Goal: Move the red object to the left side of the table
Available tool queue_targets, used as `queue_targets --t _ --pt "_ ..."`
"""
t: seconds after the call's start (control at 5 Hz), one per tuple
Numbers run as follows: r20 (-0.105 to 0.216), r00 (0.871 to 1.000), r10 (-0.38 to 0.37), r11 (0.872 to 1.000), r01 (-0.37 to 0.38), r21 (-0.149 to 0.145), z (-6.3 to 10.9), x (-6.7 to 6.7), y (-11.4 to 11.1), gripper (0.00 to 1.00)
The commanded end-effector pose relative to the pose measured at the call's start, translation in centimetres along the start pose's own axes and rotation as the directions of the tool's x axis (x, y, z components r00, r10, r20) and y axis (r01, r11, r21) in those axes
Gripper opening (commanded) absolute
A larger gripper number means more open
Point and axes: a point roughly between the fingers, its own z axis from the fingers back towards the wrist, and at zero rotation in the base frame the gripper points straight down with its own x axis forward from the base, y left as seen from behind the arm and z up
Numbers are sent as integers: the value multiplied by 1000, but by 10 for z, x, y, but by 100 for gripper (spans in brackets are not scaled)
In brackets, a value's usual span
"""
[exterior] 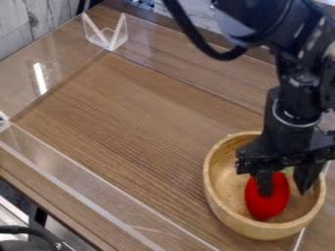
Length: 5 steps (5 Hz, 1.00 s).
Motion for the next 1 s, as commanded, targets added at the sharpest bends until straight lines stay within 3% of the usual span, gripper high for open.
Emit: queue_targets --t 0.0,0.4,0.6,0.8 --pt "19 1000 20 999 -19 -35 17 -3 -1 0" --pt "25 999 35 995 -33 -97 64 -7 1 0" --pt "33 999 29 991 -25 -131 93 1 12 0" --pt "52 998 33 990 -26 -141 115 12 32 0"
